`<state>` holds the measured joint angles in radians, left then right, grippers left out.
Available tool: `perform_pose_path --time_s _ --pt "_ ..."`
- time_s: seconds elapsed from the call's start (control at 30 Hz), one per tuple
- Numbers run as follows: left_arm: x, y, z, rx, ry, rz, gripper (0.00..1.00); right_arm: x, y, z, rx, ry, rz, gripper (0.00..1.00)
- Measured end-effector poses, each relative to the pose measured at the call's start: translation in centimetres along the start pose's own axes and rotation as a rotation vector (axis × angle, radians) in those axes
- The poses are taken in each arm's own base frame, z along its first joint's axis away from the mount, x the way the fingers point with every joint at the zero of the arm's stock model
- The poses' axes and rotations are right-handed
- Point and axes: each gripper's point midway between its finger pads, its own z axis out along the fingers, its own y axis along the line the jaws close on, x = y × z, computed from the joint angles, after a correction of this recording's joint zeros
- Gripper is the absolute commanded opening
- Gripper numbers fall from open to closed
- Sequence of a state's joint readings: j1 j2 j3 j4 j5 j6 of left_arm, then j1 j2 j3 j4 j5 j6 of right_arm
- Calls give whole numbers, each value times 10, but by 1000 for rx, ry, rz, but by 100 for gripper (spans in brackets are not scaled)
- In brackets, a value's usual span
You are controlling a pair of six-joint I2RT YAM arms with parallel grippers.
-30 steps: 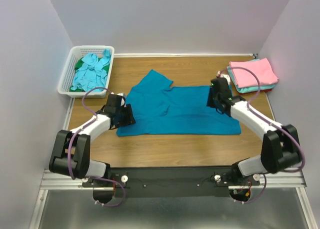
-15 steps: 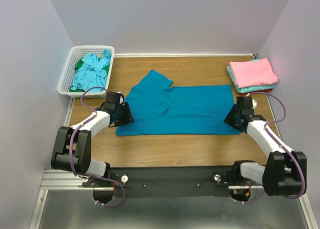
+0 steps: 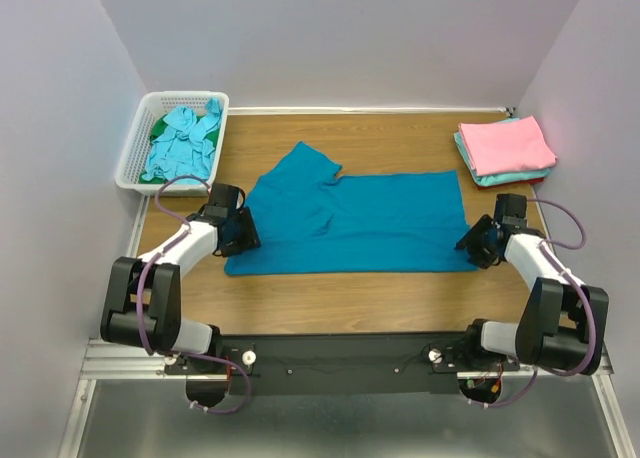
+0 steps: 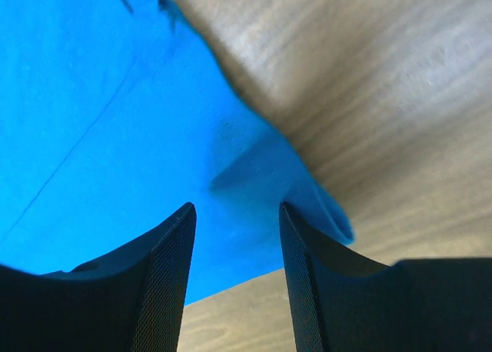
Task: Fold and stack the t-shirts
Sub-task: Fold the tshirt
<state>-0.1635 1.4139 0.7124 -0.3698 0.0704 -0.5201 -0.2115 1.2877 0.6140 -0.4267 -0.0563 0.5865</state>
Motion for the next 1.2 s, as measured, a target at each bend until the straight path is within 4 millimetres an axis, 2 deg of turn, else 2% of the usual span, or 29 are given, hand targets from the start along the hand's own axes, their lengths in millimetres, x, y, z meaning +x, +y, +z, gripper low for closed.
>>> perform_pose_path --time_s 0.1,0.2,0.23,0.33,0.4,0.43,0.5,0.57,0.73,0.8,0.9,1.0,1.2 --pt "3 10 -6 -61 -3 -1 67 -3 2 -10 -4 -5 -9 54" --pt "-8 10 -18 -101 -50 22 68 -27 24 -23 -61 -62 -36 53" --pt "-17 5 -21 -98 -77 35 68 -33 31 -27 -73 -75 -53 52" --pt "-67 -24 -35 -64 -197 82 67 -54 66 -39 -130 -123 -147 50" --pt "-99 -41 -38 -49 -256 107 63 -72 102 -44 -180 -160 -239 50" --pt "-116 -50 -35 -39 -284 119 61 -74 111 -44 -188 -162 -263 50" --pt "-145 -64 -25 -25 -322 146 57 -80 128 -40 -201 -166 -318 49" --pt "-155 -69 -8 -34 -311 173 56 -84 138 -31 -195 -157 -358 49" --pt "-167 -70 45 -74 -239 224 55 -93 148 -13 -180 -137 -395 49" --pt "-168 -67 59 -86 -219 232 55 -91 151 -9 -179 -128 -411 49" --pt "-174 -65 69 -92 -208 237 50 -84 158 -6 -185 -114 -434 49" --pt "-189 -64 74 -80 -220 232 50 -75 162 -2 -188 -97 -457 48" --pt "-202 -62 83 -57 -220 226 46 -69 162 5 -180 -77 -467 48"
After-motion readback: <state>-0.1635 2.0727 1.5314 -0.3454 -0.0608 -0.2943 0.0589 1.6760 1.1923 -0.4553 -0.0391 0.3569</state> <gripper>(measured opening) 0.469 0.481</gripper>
